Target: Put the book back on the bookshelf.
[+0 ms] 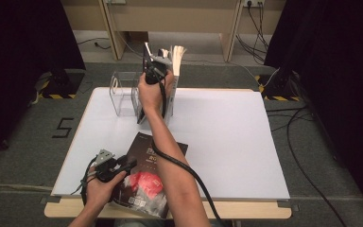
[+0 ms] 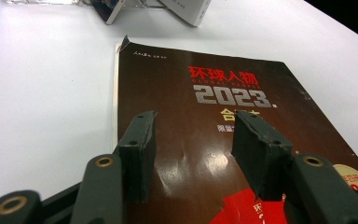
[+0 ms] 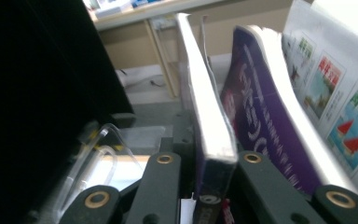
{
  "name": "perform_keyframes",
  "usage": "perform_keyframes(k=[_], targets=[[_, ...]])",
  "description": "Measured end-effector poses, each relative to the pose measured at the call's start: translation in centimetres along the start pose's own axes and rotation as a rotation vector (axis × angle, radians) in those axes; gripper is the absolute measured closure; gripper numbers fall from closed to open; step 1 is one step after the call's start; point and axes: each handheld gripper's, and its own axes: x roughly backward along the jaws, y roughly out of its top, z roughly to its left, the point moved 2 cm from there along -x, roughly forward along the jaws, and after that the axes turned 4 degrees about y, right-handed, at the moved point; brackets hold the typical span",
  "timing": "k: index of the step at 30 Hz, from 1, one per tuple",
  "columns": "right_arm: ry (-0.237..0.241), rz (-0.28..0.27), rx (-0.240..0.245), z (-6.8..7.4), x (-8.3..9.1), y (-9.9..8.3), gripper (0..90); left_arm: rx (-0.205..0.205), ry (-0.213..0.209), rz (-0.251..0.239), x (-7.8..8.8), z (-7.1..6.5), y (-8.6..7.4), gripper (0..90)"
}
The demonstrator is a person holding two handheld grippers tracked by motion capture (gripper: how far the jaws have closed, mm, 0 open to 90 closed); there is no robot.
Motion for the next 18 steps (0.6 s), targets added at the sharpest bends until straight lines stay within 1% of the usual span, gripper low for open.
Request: perform_keyframes(k=[4, 8, 10, 12, 14, 15, 18], targets=[[0.008, 0.001, -0.012, 0.0, 0.2, 0.5, 84.1, -0.001, -0.001, 0.005, -0.1, 0.1, -0.1, 48.9], [0.013, -0.022, -0.014, 0.1, 0.3, 0.9, 84.1, -0.005, -0.001, 0.004, -0.1, 0.0, 0.0, 48.9], [0.012, -0.028, -0.004, 0.2, 0.3, 0.7, 84.0, -0.003, -0.002, 0.003, -0.1, -0.1, -0.1, 48.9], [0.008, -0.022, 0.009, 0.3, 0.1, 0.3, 83.8, -0.006, -0.002, 0.007, -0.1, -0.1, -0.1, 48.9], [-0.010, -0.011, 0.042, 0.5, 0.0, -0.3, 82.9, -0.005, -0.003, 0.004, -0.1, -0.1, -0.1, 48.9], [-0.012, -0.021, 0.051, 0.5, 0.1, -0.5, 82.7, -0.005, -0.003, 0.002, -0.1, -0.1, 0.0, 48.8], [-0.009, -0.008, 0.068, 0.6, 0.2, -0.6, 80.1, -0.004, -0.001, 0.003, -0.1, -0.1, 0.0, 48.8]])
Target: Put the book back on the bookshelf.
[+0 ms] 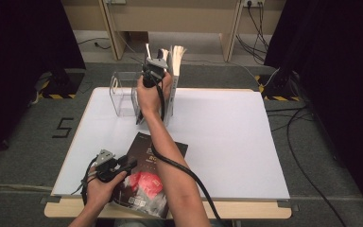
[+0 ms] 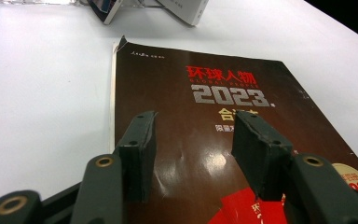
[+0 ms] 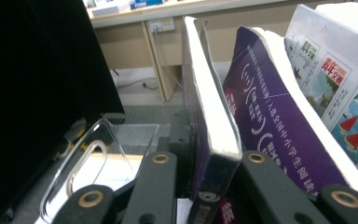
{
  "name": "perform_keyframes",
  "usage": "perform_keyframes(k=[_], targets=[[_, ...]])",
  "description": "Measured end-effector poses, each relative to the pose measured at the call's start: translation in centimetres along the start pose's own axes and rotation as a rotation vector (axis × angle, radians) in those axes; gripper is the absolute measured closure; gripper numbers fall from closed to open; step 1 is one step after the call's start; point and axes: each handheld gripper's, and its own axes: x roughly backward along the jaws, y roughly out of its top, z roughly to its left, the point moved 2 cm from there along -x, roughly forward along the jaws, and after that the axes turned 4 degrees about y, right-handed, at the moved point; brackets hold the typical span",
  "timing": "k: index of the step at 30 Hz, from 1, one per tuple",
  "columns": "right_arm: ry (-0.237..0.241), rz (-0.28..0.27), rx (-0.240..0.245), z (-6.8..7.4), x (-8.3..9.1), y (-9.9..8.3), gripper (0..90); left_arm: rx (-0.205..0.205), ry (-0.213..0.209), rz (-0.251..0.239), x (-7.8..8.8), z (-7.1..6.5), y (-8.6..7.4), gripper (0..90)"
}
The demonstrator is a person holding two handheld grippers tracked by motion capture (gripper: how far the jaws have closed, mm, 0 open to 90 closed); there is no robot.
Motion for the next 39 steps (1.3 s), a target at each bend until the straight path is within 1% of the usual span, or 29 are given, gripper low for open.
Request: perform_keyframes(k=[1, 2, 5, 6, 8, 11, 12, 13, 16, 20, 21, 24, 26, 29, 32, 36, 38, 39], targets=[[0.004, 0.007, 0.000, 0.0, 0.1, 0.0, 78.5, 0.000, 0.001, 0.000, 0.0, 0.0, 0.0, 48.9], [0.008, 0.026, 0.001, -0.1, 0.1, 0.0, 76.6, -0.001, 0.000, -0.001, 0.0, 0.0, 0.0, 48.9], [0.002, 0.043, 0.005, -0.4, 0.3, 0.0, 72.3, -0.002, 0.000, -0.002, 0.0, -0.1, 0.0, 48.9], [0.001, 0.051, -0.002, -0.7, 0.5, 0.1, 71.4, -0.002, 0.001, -0.001, 0.0, -0.1, 0.0, 48.8], [-0.003, 0.054, 0.000, -1.0, 0.9, 0.3, 69.8, -0.004, 0.001, 0.002, 0.0, 0.0, 0.0, 48.9], [0.007, 0.055, -0.014, -1.5, 1.2, 0.6, 69.8, -0.002, 0.003, 0.001, 0.0, 0.0, 0.0, 48.9], [0.011, 0.054, -0.025, -1.6, 1.4, 0.7, 69.8, -0.001, 0.003, 0.000, 0.0, 0.0, 0.0, 48.9], [0.006, 0.050, -0.025, -1.8, 1.5, 0.7, 69.9, -0.001, 0.004, -0.001, 0.0, 0.0, 0.0, 48.9], [0.024, 0.046, -0.044, -1.9, 1.9, 0.7, 70.8, 0.001, 0.004, 0.000, 0.0, 0.1, 0.0, 48.9], [0.030, 0.040, -0.065, -2.0, 2.5, 0.5, 71.0, 0.003, 0.001, -0.002, 0.0, 0.0, 0.0, 48.9], [0.038, 0.039, -0.074, -2.0, 2.8, 0.4, 70.6, 0.003, 0.002, -0.002, 0.1, 0.0, 0.0, 48.9], [0.042, 0.023, -0.070, -2.1, 3.6, 0.2, 70.3, 0.002, 0.002, -0.003, 0.1, 0.0, 0.0, 48.9], [0.046, 0.021, -0.070, -2.1, 4.0, 0.1, 70.8, 0.002, 0.001, -0.004, 0.1, -0.1, 0.0, 48.9], [0.052, 0.030, -0.055, -2.4, 4.4, 0.0, 75.6, -0.001, 0.002, -0.005, 0.1, -0.1, 0.1, 48.9], [0.060, 0.038, -0.062, -2.7, 4.7, -0.1, 80.3, -0.001, 0.002, -0.003, 0.1, -0.1, 0.1, 48.9], [0.070, 0.067, -0.082, -2.9, 4.7, -0.5, 81.8, -0.001, 0.002, -0.002, 0.0, -0.2, 0.0, 48.9], [0.065, 0.067, -0.082, -3.0, 4.6, -0.5, 83.1, -0.001, 0.004, -0.006, 0.1, -0.1, 0.1, 48.9], [0.066, 0.068, -0.089, -3.0, 4.6, -0.5, 83.5, -0.001, 0.004, -0.006, 0.1, -0.1, 0.1, 48.9]])
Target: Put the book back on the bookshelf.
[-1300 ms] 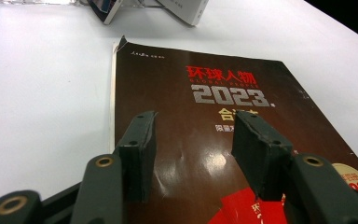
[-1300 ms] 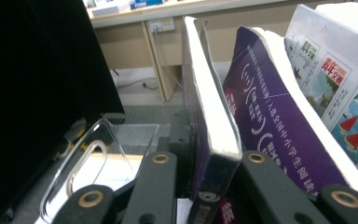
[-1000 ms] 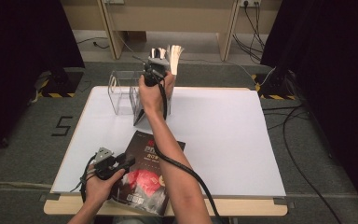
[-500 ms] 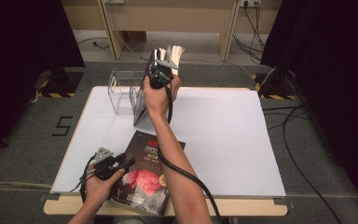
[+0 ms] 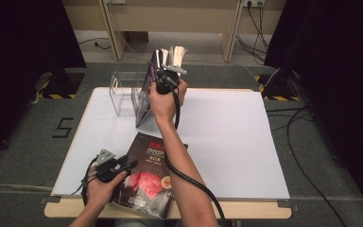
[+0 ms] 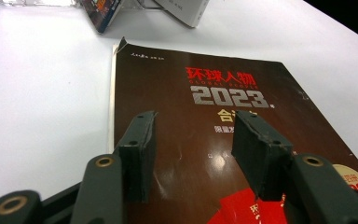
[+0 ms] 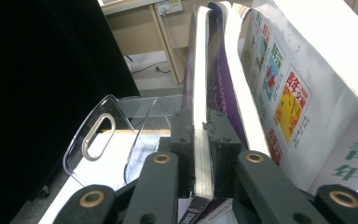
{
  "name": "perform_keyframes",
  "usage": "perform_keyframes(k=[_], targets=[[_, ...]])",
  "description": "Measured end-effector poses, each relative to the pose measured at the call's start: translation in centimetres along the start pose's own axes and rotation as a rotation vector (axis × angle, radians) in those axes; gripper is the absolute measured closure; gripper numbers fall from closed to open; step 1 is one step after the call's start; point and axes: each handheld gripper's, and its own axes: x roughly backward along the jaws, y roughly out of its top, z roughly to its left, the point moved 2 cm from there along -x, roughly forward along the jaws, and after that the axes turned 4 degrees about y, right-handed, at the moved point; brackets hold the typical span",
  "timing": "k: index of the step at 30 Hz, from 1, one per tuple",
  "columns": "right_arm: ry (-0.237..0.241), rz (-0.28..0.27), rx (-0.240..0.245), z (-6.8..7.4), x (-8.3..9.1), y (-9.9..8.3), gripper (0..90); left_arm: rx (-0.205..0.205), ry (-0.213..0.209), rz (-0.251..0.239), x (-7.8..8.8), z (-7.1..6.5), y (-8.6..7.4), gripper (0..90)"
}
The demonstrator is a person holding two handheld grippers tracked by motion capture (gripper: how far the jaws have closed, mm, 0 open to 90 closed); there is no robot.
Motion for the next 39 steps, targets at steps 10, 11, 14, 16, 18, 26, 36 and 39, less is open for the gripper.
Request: perform_keyframes(k=[10, 11, 14, 16, 18, 26, 36, 39], targets=[[-0.003, -0.026, 0.121, 1.4, -0.5, 0.3, 84.1, 0.000, -0.002, 0.002, -0.1, -0.1, 0.0, 49.0], [0.007, -0.028, 0.126, 1.6, -0.5, 0.3, 84.1, 0.000, -0.002, 0.002, -0.1, 0.0, 0.0, 49.0], [-0.009, -0.038, 0.101, 1.4, -0.6, 0.3, 84.1, -0.001, -0.004, 0.000, 0.0, -0.1, 0.0, 49.0], [-0.016, -0.038, 0.093, 1.3, -0.6, 0.3, 84.1, -0.001, -0.004, 0.000, 0.0, -0.1, 0.0, 49.0], [-0.036, -0.041, 0.077, 0.9, -0.5, 0.1, 84.1, -0.001, -0.004, 0.001, 0.0, -0.1, 0.0, 49.1], [-0.032, -0.048, 0.106, 0.7, -0.7, 0.3, 84.0, -0.002, -0.004, -0.001, 0.0, -0.2, 0.0, 49.1], [-0.047, -0.047, 0.129, 0.4, -0.5, -0.1, 82.8, 0.002, -0.003, -0.003, 0.0, -0.2, 0.0, 49.1], [-0.053, -0.050, 0.145, 0.3, -0.5, -0.3, 80.0, 0.002, -0.004, -0.006, 0.1, -0.2, 0.0, 49.1]])
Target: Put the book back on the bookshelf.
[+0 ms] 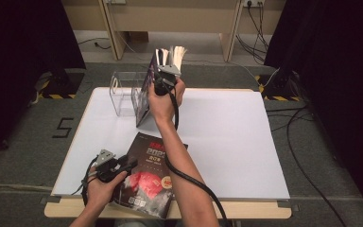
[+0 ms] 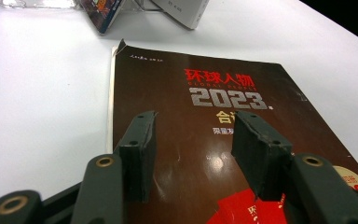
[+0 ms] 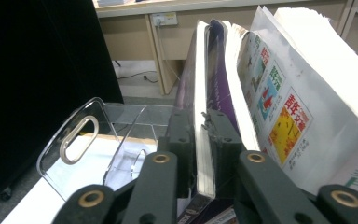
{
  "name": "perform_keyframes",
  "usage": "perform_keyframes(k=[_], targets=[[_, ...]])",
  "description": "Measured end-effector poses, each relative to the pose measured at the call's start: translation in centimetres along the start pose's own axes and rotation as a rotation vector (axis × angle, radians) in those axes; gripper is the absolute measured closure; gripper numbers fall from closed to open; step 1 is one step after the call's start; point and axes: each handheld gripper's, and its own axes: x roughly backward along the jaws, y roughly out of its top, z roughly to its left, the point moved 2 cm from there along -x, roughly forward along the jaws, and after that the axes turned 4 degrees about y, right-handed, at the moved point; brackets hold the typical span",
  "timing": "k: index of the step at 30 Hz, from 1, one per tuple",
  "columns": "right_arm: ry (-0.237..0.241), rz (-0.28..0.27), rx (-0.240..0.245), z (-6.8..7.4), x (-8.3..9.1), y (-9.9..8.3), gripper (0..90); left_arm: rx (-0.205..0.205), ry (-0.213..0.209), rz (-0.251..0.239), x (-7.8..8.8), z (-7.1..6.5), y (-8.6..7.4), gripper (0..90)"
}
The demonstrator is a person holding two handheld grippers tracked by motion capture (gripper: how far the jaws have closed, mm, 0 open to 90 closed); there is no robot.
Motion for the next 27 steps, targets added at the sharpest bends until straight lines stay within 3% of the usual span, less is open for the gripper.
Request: perform_keyframes(k=[6, 9, 12, 22, 27], targets=[[0.016, 0.017, 0.007, 0.0, 0.2, -0.1, 79.6, 0.001, 0.001, -0.001, 0.0, 0.0, 0.0, 49.1], [0.039, 0.060, -0.037, -0.2, 0.0, 0.4, 77.9, 0.000, 0.001, -0.001, 0.0, 0.1, 0.0, 49.1], [0.042, 0.093, -0.045, -0.1, -0.5, 0.7, 76.9, 0.004, 0.001, 0.000, 0.0, 0.1, 0.0, 49.1], [-0.020, 0.148, -0.029, 0.7, -1.2, 0.8, 82.0, 0.008, 0.000, -0.002, 0.1, 0.1, 0.1, 49.1], [-0.019, 0.127, -0.007, 1.1, -1.0, 0.6, 82.9, 0.008, 0.001, -0.003, 0.1, 0.3, 0.1, 49.1]])
